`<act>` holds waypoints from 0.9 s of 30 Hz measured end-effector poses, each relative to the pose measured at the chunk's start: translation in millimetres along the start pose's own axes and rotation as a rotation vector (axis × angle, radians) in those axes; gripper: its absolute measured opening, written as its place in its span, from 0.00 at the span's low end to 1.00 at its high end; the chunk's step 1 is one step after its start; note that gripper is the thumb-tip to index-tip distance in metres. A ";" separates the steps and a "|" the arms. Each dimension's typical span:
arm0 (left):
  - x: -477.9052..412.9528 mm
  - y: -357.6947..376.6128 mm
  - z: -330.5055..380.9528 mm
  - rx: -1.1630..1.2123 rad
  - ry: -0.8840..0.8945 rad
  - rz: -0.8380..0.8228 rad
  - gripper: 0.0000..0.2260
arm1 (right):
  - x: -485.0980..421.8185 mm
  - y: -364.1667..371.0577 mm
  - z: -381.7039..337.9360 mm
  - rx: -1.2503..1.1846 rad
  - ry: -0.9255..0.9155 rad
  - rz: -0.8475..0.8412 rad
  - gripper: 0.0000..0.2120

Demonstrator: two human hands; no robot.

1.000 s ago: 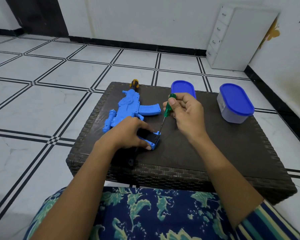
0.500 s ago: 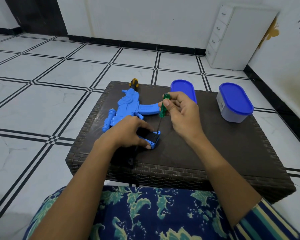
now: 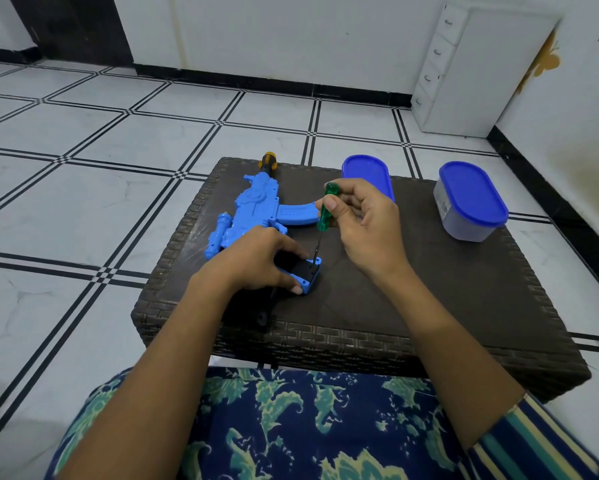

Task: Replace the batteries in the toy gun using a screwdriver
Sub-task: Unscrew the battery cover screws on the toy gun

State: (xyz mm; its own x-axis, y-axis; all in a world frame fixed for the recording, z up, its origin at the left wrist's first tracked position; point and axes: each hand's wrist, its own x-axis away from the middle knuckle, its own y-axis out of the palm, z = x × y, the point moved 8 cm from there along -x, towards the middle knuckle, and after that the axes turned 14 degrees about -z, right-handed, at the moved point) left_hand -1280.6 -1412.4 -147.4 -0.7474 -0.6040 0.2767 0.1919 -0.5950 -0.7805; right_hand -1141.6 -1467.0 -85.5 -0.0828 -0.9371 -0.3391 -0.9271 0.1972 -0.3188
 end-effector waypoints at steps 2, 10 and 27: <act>1.2 -0.3 0.9 -0.005 0.001 0.002 0.26 | -0.1 0.0 -0.4 0.000 0.000 -0.005 0.09; 2.4 -1.0 3.0 -0.014 0.002 0.002 0.26 | 3.5 -1.8 -22.4 0.101 -0.107 -0.024 0.09; 2.9 -1.2 3.8 0.005 -0.010 0.002 0.26 | 5.2 -1.4 -27.5 0.029 -0.142 -0.029 0.08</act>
State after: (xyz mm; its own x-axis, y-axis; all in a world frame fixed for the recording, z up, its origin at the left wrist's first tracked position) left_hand -1280.6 -1415.4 -143.5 -0.7410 -0.6100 0.2807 0.1966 -0.5967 -0.7780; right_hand -1150.8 -1480.1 -62.5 -0.0020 -0.8926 -0.4508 -0.9173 0.1811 -0.3546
